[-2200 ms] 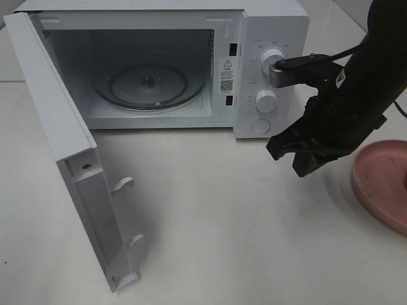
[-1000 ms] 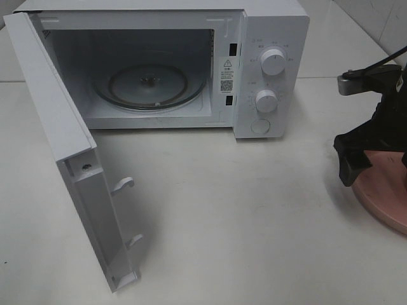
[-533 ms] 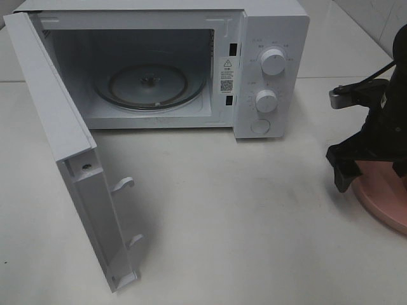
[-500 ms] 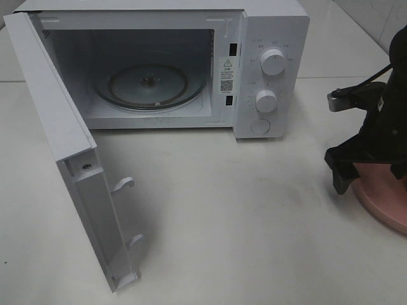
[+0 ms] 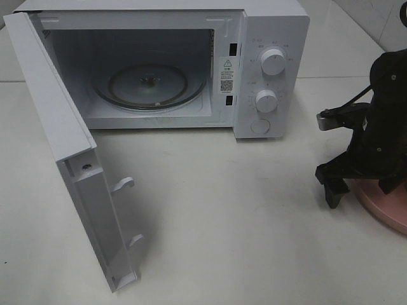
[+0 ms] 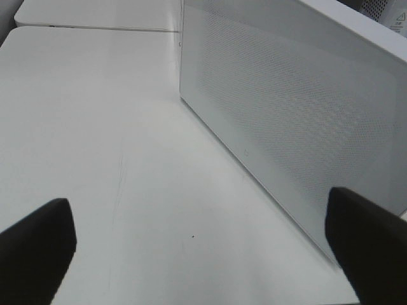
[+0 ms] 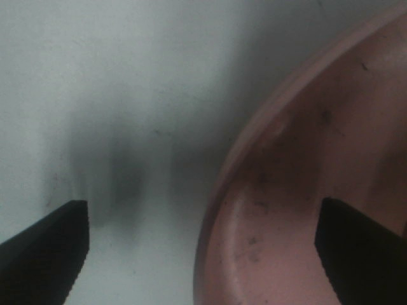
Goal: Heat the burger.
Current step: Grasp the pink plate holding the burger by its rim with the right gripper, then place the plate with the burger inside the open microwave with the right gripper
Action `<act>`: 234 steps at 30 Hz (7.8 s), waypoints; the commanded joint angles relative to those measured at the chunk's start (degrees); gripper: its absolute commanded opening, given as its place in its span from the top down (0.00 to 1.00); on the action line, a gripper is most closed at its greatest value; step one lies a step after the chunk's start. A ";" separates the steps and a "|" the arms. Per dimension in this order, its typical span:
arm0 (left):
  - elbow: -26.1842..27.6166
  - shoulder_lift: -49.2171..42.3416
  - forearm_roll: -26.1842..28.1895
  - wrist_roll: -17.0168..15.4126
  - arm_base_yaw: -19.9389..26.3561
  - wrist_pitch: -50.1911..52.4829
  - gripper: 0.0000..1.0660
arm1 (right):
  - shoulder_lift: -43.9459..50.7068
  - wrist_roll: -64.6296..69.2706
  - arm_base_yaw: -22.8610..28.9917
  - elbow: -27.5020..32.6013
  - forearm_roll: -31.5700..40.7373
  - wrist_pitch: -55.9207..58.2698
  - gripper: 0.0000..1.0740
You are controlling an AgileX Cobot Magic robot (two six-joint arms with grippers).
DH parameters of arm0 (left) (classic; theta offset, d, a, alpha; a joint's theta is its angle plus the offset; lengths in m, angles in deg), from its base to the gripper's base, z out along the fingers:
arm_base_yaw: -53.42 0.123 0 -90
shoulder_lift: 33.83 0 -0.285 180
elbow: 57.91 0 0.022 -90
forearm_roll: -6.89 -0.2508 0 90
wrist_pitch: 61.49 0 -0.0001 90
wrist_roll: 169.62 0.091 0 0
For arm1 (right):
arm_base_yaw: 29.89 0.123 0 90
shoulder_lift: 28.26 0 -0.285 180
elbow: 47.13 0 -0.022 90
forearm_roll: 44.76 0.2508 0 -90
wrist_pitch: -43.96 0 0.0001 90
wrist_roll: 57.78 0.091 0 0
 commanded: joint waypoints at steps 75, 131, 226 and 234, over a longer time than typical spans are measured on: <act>-0.17 -1.03 0.69 -0.06 0.00 0.34 0.06 | 0.00 29.22 11.92 -0.11 -28.59 14.27 1.00; -0.17 -1.03 0.63 -0.06 0.00 0.34 0.06 | 28.48 26.24 47.78 17.82 -29.45 30.31 1.00; -0.17 -1.03 0.63 -0.06 0.00 0.34 0.06 | 28.48 -87.09 30.60 12.15 1.03 -13.46 1.00; -0.17 -1.03 0.63 -0.06 0.00 0.34 0.06 | 28.48 -95.34 27.73 11.06 5.44 -13.35 1.00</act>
